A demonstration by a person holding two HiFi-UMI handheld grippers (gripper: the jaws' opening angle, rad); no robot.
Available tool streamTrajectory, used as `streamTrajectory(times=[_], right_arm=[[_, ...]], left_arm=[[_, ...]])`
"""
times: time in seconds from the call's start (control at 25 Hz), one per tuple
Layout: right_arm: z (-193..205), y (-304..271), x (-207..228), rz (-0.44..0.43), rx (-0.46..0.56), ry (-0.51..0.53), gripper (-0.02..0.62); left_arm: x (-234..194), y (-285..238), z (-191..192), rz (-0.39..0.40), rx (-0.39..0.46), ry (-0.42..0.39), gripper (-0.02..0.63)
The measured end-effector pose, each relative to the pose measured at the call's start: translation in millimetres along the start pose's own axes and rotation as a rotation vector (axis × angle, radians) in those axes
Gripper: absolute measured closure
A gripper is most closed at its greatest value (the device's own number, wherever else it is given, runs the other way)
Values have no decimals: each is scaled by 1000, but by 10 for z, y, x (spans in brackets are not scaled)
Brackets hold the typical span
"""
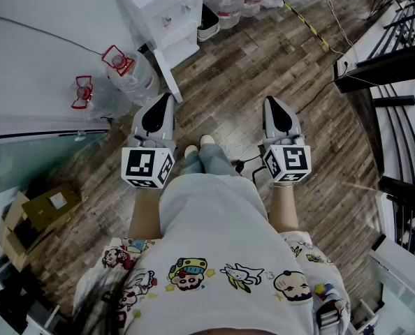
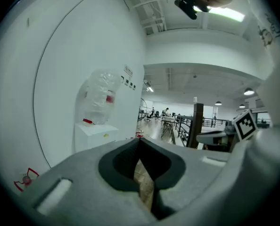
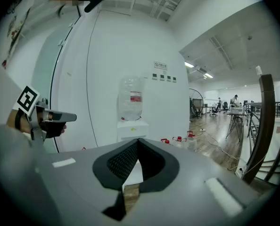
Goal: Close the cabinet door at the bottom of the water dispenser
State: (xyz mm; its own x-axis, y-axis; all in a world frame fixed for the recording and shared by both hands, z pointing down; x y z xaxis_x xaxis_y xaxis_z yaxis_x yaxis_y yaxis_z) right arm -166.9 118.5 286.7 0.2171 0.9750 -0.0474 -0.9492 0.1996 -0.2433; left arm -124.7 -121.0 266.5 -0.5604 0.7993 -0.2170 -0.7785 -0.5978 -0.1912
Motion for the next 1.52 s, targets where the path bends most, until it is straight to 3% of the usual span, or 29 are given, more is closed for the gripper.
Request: streamTrajectory(times=[0.56,1.0,1.52], right_arm=[[-19,-87,441,-5,58,-51,586],[-95,-139,784,-22,83,-77,534],[-162,-926,937,-44,59,-76,486]], left_arm=[[123,-362,-110,-38,13,-38,605],[293,-718,-264,-19,36,-57,598],[-235,-1379,-344,-27,49,-31,526]])
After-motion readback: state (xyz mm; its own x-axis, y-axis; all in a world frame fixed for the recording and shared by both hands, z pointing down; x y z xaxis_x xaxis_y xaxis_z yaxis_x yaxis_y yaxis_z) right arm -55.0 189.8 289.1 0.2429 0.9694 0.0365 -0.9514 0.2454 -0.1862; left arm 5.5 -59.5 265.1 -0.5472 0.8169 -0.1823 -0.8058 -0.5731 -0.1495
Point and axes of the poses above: the fingertips, and each gripper's own axes: y backward along the fingers, x to its right, z out of its underside, the point moved 2 cm from there along y, backward along the fingers, and after that the axes turned 5 degrees about y, right-handed, at the moved point
